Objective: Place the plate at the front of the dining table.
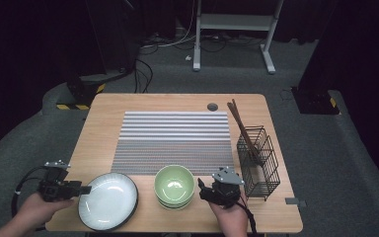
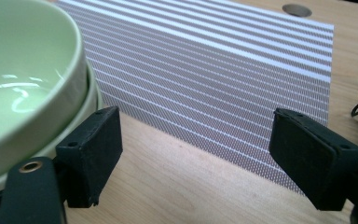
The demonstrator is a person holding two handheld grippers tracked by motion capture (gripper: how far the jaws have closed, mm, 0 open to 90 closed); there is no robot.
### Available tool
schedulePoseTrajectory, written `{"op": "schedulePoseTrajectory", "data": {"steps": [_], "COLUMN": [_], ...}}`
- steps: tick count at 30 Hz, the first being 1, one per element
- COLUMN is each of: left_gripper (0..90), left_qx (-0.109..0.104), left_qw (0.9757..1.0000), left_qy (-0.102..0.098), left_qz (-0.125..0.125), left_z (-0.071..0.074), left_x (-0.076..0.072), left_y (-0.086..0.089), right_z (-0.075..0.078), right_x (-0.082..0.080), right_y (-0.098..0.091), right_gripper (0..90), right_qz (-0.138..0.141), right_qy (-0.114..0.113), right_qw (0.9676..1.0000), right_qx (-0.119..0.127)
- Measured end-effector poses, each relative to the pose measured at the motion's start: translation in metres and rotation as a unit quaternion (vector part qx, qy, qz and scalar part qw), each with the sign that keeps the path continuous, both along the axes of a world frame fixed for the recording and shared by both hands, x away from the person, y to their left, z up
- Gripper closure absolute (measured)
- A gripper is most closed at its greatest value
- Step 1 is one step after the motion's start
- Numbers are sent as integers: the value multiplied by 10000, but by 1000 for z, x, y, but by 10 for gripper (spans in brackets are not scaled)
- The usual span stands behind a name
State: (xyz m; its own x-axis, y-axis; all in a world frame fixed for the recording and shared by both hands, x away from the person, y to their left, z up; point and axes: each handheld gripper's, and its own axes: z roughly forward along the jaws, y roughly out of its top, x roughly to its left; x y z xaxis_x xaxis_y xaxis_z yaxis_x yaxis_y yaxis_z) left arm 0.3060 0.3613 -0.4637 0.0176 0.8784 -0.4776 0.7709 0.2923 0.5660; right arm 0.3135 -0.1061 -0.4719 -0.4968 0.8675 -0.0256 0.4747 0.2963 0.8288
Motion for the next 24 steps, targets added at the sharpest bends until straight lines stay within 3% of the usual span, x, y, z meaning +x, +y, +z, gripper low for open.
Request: {"op": "schedulePoseTrajectory", "data": {"steps": [1,2,4,5,7,14,16,20,24], "left_gripper": [452,458,480,492,500,538,538,537,542], "left_qx": [-31,179,236,172,258,201,118,150,145], "left_qw": [10000,9993,9985,9991,9984,9988,9988,9988,9987], "left_qy": [48,170,231,214,294,383,435,394,402], "left_qz": [4,-282,-429,-314,-416,-214,-201,-264,-262], "left_z": [-1,-1,-3,-4,-6,-6,-6,-5,-6], "left_x": [-1,-3,-5,-6,-7,-9,-10,-12,-15], "left_y": [1,8,12,10,14,18,18,16,17], "right_z": [2,5,10,12,15,22,24,30,35], "right_x": [-1,-1,-3,-5,-7,-12,-15,-19,-21], "right_y": [0,-1,-1,-1,0,6,9,13,20], "right_gripper": [183,200,234,250,277,335,352,379,392], "right_qz": [-17,-27,-53,-66,-74,-111,-190,-232,-236], "right_qy": [-23,-64,-188,-240,-339,-631,-783,-1020,-1107], "right_qw": [10000,10000,9997,9996,9993,9976,9964,9941,9928], "right_qx": [30,42,117,155,171,258,248,280,381]}}
